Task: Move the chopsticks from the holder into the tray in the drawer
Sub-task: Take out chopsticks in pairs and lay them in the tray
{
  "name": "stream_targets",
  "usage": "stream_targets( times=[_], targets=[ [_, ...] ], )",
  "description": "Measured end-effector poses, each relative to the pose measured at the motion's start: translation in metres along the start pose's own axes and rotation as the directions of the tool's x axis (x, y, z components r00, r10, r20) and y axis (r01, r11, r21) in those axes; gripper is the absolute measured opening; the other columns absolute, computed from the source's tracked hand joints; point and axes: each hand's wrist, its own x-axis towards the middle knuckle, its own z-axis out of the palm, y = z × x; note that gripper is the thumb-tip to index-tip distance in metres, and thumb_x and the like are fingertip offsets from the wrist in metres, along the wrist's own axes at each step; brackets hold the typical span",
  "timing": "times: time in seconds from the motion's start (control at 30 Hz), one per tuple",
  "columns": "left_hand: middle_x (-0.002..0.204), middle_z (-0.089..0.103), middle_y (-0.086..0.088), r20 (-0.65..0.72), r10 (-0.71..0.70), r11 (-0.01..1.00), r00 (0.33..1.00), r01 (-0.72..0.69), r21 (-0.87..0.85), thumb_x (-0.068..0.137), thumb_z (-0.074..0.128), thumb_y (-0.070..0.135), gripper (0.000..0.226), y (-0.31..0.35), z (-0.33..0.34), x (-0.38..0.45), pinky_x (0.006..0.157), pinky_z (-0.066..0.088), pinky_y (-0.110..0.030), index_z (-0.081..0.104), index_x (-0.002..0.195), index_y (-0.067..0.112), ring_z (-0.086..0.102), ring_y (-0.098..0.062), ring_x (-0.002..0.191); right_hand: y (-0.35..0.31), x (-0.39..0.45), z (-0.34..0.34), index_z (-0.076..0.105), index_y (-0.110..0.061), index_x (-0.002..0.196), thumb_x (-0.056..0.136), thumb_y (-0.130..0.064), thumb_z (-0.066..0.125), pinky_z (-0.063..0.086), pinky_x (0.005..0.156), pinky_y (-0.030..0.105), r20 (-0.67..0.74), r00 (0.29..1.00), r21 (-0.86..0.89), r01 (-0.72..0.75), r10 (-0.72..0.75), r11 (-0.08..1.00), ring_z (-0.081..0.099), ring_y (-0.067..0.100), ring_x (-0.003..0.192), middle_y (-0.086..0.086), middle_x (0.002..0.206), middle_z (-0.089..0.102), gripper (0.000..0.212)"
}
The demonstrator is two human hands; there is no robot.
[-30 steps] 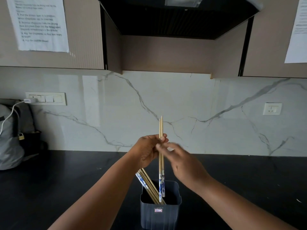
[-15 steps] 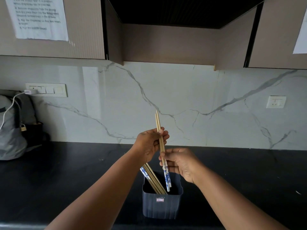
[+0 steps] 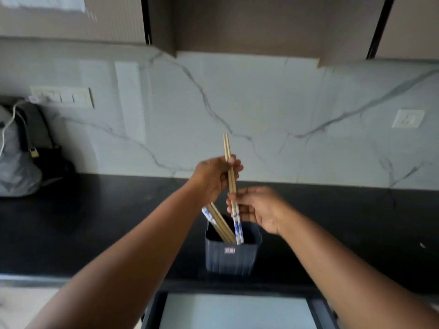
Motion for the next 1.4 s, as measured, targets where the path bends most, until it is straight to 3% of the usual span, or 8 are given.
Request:
stream_targets(
  times=[0.17,0.27,0.37,0.43,0.5,0.6,1.13,1.4],
  targets=[
    [0.083,0.069,-0.011,-0.141,0.148,0.97,0.979,-0.116,0.213,0.096,0.055,0.016,0.019,-0.008,-0.037,0.004,0.056,0.055,-0.021,0.065,0.093,0.001,0.07,-0.013,0.067,0.041,-0.01,-0.014,0.072,-0.003,0.083,0.08,-0.003,0.074,0.057,0.057,0.027,0.046,0.999,-0.18,-0.018,0.027,0.984,0.072,0.019,0.065,0.013,0.075,0.075,0.004],
    [0.074,0.068,-0.006,-0.337,0.281,0.853,0.899,-0.074,0.517,0.094,0.056,0.039,0.032,-0.033,-0.096,0.006,0.06,0.048,-0.023,0.067,0.077,0.014,0.064,-0.014,0.065,0.103,-0.025,-0.022,0.074,-0.007,0.077,0.081,-0.005,0.074,0.056,0.06,0.026,0.126,0.974,-0.431,-0.117,0.189,0.895,0.069,0.014,0.064,0.012,0.074,0.073,0.005],
    [0.061,0.056,-0.005,-0.317,0.356,0.496,0.879,0.11,0.861,0.092,0.045,0.055,0.051,-0.083,-0.152,-0.001,0.058,0.037,-0.034,0.055,0.064,0.014,0.054,-0.025,0.064,0.17,-0.041,-0.027,0.075,-0.017,0.074,0.077,-0.019,0.078,0.049,0.057,0.017,0.146,0.944,-0.717,-0.106,0.296,0.689,0.06,0.001,0.055,-0.008,0.06,0.068,0.004],
    [0.097,0.069,-0.015,-0.216,0.303,0.215,0.928,0.154,0.964,0.093,0.04,0.054,0.046,-0.12,-0.175,-0.007,0.081,0.042,-0.04,0.067,0.091,0.016,0.061,-0.034,0.097,0.203,-0.052,-0.029,0.071,-0.022,0.071,0.08,-0.022,0.073,0.038,0.046,0.008,0.195,0.913,-0.8,-0.062,0.357,0.596,0.052,-0.005,0.044,-0.016,0.05,0.061,0.009],
    [0.148,0.044,-0.009,-0.242,0.144,-0.04,0.96,0.249,0.968,0.093,0.034,0.058,0.058,-0.157,-0.192,-0.015,0.111,0.018,-0.051,0.051,0.135,0.021,0.034,-0.032,0.138,0.237,-0.058,-0.033,0.067,-0.019,0.07,0.083,-0.02,0.068,0.037,0.051,0.014,0.23,0.886,-0.847,-0.022,0.403,0.532,0.05,0.0,0.05,-0.012,0.055,0.059,0.012],
    [0.162,0.005,-0.005,-0.36,0.016,-0.257,0.933,0.352,0.9,0.089,0.02,0.07,0.08,-0.194,-0.21,-0.027,0.114,-0.009,-0.054,0.015,0.152,0.021,-0.003,-0.026,0.148,0.278,-0.058,-0.042,0.071,-0.008,0.081,0.086,-0.013,0.062,0.044,0.06,0.026,0.2,0.871,-0.914,0.0,0.448,0.407,0.054,0.013,0.062,0.003,0.077,0.066,0.012],
    [0.162,-0.001,-0.005,-0.253,0.093,-0.383,0.963,0.269,0.884,0.091,0.008,0.066,0.079,-0.2,-0.21,-0.032,0.118,-0.007,-0.05,0.005,0.154,0.017,-0.005,-0.024,0.148,0.334,-0.05,-0.06,0.043,-0.023,0.057,0.089,-0.01,0.054,0.038,0.061,0.025,0.093,0.81,-0.987,0.001,0.579,0.158,0.051,0.019,0.071,0.0,0.079,0.056,0.035],
    [0.162,0.002,-0.006,-0.249,0.099,-0.376,0.963,0.268,0.887,0.091,0.01,0.066,0.08,-0.199,-0.21,-0.033,0.118,-0.005,-0.05,0.008,0.153,0.017,-0.003,-0.025,0.148,0.351,-0.055,-0.066,0.066,-0.024,0.099,0.09,-0.024,0.058,0.05,0.075,0.027,0.11,0.854,-0.97,-0.018,0.508,0.241,0.061,0.013,0.094,-0.007,0.104,0.065,0.013]
  ],
)
